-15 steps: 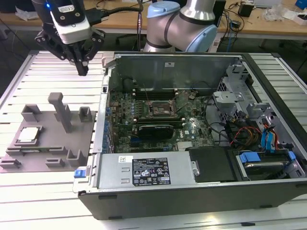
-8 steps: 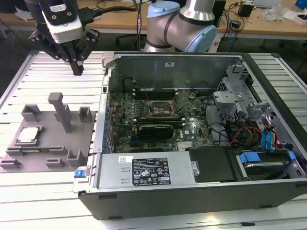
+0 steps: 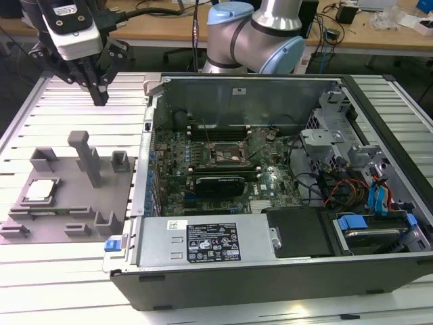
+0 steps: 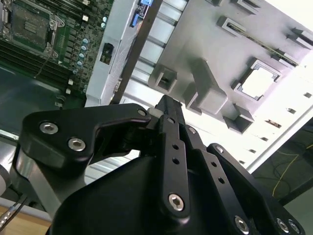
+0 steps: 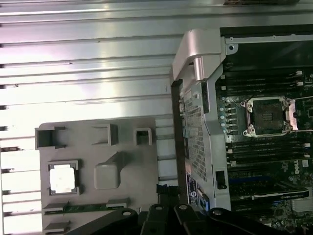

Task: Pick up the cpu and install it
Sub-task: 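Reach for the cpu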

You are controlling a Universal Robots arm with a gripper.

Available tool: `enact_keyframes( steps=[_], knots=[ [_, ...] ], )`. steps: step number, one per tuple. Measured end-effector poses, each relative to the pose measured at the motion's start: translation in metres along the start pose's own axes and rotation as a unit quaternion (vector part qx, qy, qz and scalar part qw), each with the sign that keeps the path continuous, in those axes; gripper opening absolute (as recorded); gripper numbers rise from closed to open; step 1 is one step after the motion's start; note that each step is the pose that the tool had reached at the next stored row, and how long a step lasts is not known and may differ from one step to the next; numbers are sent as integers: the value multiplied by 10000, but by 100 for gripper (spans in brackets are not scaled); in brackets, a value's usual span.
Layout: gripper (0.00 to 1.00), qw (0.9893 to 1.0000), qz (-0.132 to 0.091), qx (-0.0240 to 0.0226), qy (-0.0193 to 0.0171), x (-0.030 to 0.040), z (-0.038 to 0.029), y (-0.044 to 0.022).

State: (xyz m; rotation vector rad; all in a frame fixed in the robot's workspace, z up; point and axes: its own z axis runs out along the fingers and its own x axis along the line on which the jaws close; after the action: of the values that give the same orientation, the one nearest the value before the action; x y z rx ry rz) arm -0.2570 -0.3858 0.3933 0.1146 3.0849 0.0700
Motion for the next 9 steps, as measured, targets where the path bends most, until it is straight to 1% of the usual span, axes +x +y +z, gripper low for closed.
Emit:
enact_keyframes(
  steps=[2, 9],
  knots=[
    [11, 10000, 0, 0, -4, 32, -2, 1],
    [11, 10000, -2, -2, -33, 243, -13, 2]
  ],
)
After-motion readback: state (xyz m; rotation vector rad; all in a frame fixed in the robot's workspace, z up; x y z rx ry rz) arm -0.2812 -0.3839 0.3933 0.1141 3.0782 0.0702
